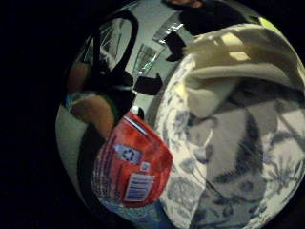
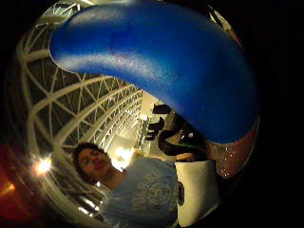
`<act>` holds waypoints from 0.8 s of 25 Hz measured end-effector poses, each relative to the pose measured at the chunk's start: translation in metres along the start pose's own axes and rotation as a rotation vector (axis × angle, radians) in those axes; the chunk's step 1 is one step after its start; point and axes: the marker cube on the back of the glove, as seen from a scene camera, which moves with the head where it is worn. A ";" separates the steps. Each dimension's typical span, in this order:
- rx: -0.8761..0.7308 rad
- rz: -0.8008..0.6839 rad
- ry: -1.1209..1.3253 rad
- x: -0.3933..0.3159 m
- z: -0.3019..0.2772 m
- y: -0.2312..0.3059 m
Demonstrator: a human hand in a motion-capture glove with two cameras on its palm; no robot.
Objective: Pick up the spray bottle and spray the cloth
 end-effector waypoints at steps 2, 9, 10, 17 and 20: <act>-0.054 -0.077 -0.016 0.000 0.033 -0.006; -0.169 -0.181 0.066 0.030 0.119 -0.029; -0.154 -0.184 0.072 0.034 0.123 -0.033; -0.252 -0.164 0.089 0.048 0.119 -0.025; -0.262 -0.143 0.099 0.049 0.116 -0.020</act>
